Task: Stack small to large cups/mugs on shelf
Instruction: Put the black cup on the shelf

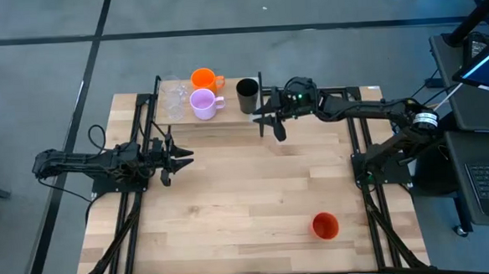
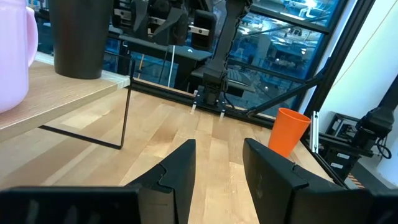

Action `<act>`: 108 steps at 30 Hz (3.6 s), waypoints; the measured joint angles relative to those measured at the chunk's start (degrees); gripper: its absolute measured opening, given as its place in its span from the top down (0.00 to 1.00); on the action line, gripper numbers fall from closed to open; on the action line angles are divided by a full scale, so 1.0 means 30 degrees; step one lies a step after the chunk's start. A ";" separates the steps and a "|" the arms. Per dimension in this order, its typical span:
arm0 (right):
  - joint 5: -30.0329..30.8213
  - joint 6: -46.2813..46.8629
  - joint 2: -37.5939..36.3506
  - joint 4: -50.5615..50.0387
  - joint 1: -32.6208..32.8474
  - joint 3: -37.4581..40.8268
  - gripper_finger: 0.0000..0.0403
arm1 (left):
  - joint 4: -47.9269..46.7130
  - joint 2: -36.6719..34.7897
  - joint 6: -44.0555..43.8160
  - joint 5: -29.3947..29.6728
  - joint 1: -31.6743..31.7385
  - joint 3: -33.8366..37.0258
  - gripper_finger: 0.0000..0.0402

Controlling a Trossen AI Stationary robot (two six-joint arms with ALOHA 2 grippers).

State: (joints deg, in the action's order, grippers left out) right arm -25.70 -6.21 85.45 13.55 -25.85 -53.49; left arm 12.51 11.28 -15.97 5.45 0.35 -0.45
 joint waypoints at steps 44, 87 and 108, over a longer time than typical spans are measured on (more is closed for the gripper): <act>0.0199 -0.1918 0.4328 -0.1044 -0.1066 -0.4444 0.67 | 0.0000 0.0002 0.0000 0.0000 -0.0005 0.0000 0.68; 0.0687 -0.2019 0.4328 -0.0471 -0.1458 -0.4459 0.67 | 0.0000 0.0001 0.0000 0.0000 -0.0002 0.0000 0.68; 0.1724 -0.2099 0.4328 -0.0136 -0.2231 -0.4459 0.67 | 0.0000 -0.0002 0.0000 0.0000 0.0002 0.0000 0.68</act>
State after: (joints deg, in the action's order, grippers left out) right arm -20.53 -12.51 98.43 13.14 -32.54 -66.87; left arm 12.51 11.28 -15.97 5.45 0.36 -0.45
